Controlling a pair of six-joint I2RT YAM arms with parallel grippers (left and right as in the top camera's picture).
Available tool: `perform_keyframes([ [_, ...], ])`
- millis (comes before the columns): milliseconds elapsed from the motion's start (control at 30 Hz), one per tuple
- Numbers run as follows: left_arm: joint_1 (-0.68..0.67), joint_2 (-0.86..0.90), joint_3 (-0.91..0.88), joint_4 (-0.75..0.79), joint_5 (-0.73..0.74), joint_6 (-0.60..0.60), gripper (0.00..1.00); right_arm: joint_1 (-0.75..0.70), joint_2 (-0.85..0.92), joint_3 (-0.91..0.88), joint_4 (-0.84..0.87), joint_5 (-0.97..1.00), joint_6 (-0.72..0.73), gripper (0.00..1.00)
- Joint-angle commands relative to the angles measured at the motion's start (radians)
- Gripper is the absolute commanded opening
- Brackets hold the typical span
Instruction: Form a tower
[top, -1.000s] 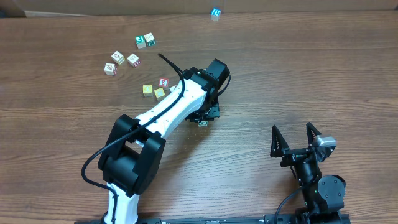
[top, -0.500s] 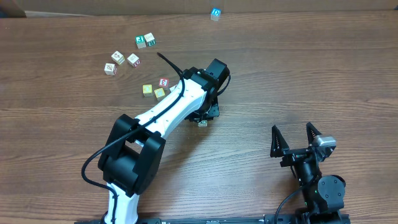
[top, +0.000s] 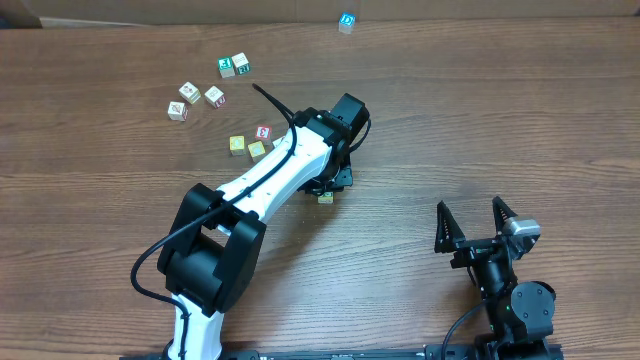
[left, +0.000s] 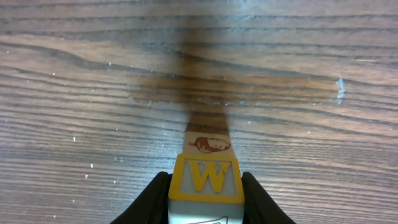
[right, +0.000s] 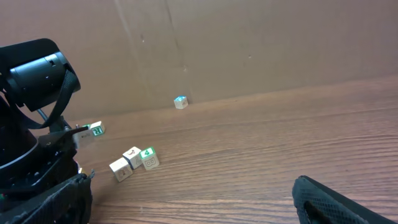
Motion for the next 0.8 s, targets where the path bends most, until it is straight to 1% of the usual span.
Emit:
perform_keyframes([
  [0,0.005,-0.015,0.022,0.002,-0.012,0.039,0.26,-0.003,-0.012,-0.010,0.006,0.000,0.005,1.00],
  [133,0.005,-0.015,0.022,0.002,-0.009,0.048,0.26,-0.003,-0.012,-0.010,0.006,0.000,0.005,1.00],
  [267,0.005,-0.015,0.022,0.002,-0.008,0.095,0.25,-0.003,-0.012,-0.010,0.006,0.000,0.005,1.00],
  [433,0.005,-0.015,0.022,-0.008,-0.005,0.100,0.25,-0.003,-0.012,-0.010,0.006,-0.001,0.005,1.00],
  [567,0.005,-0.015,0.022,-0.010,-0.004,0.100,0.27,-0.003,-0.012,-0.010,0.006,0.000,0.005,1.00],
  [667,0.005,-0.015,0.022,-0.010,-0.004,0.100,0.30,-0.003,-0.012,-0.010,0.006,0.000,0.005,1.00],
  [767,0.005,-0.015,0.022,-0.008,0.005,0.117,0.31,-0.003,-0.012,-0.010,0.006,0.000,0.005,1.00],
])
